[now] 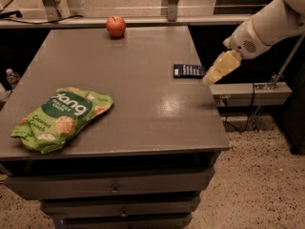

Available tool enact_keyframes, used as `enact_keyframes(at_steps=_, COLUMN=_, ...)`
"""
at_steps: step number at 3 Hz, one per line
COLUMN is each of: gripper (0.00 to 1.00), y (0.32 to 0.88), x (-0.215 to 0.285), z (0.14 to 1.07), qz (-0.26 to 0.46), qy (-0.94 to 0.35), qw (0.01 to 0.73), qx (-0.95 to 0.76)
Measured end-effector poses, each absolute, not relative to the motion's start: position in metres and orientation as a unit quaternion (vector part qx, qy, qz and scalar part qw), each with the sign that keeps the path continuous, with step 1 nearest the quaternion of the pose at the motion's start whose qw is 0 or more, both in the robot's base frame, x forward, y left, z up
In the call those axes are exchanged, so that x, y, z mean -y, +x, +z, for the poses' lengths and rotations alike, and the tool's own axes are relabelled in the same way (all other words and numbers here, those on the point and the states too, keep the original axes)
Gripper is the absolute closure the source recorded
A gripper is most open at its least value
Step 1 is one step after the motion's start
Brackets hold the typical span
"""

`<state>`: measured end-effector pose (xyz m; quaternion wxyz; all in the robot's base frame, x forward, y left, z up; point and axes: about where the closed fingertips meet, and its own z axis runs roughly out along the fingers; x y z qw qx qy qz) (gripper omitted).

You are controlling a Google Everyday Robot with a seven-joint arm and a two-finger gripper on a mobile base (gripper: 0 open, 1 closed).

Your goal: Move rxbar blueberry near apple

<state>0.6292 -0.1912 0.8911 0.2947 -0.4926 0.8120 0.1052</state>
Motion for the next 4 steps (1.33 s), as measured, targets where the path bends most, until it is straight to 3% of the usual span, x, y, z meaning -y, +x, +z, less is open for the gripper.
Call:
enact_keyframes(at_steps=3, gripper=0.00, y=0.690, x=0.162, z=0.846, qz=0.174, qy=-0.437, qw=0.331, qx=-0.818)
enact_keyframes(at_steps=4, gripper=0.17, y=0.694, x=0.153, z=0.836, qz=0.175, qy=-0.437, qw=0.337, qx=-0.815)
